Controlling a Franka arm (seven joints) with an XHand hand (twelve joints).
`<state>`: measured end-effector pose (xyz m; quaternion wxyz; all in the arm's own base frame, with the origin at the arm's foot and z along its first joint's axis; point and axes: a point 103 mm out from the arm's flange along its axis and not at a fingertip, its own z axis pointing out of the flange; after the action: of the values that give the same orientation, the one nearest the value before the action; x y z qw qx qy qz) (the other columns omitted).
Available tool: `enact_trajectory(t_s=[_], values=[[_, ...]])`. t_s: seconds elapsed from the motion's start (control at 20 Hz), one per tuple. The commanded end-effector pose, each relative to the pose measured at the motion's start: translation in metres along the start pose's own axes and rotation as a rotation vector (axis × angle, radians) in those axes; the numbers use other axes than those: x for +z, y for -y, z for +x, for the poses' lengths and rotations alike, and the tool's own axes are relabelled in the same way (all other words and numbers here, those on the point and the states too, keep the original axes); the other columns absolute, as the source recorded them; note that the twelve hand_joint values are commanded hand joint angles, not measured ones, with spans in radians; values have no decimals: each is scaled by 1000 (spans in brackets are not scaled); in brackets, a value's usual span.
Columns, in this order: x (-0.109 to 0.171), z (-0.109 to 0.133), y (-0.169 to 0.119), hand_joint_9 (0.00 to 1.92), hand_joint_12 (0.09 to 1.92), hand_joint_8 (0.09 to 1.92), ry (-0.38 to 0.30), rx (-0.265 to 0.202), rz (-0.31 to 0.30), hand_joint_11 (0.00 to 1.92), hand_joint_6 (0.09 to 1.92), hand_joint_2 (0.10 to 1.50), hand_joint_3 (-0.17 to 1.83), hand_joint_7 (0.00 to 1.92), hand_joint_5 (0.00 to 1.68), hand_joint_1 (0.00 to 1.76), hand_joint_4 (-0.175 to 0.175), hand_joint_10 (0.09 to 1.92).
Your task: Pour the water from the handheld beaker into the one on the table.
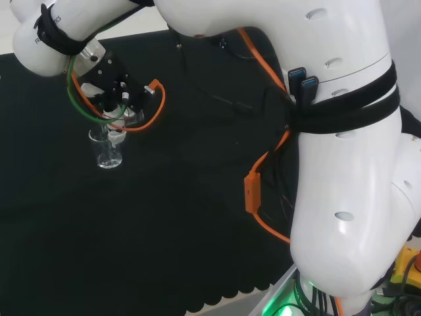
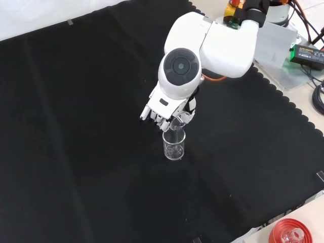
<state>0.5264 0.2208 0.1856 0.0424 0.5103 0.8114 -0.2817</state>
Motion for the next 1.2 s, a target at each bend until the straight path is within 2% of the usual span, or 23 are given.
enact_trajectory(t_s=[0.05, 0.65, 0.75, 1.2], values=[[-1, 0, -1, 1201, 1182, 87, 11, 9, 12, 667, 579, 477, 867, 1685, 1355, 1315, 23, 417], [-6, -1, -2, 1202, 1180, 87, 39, 27, 32, 671, 580, 478, 866, 1685, 1354, 1315, 23, 415], [-7, -1, -2, 1202, 1180, 87, 63, 49, 56, 671, 580, 478, 866, 1685, 1354, 1315, 24, 414], [-6, -3, -1, 1202, 1178, 87, 41, 38, 48, 672, 581, 478, 865, 1685, 1354, 1315, 24, 413]])
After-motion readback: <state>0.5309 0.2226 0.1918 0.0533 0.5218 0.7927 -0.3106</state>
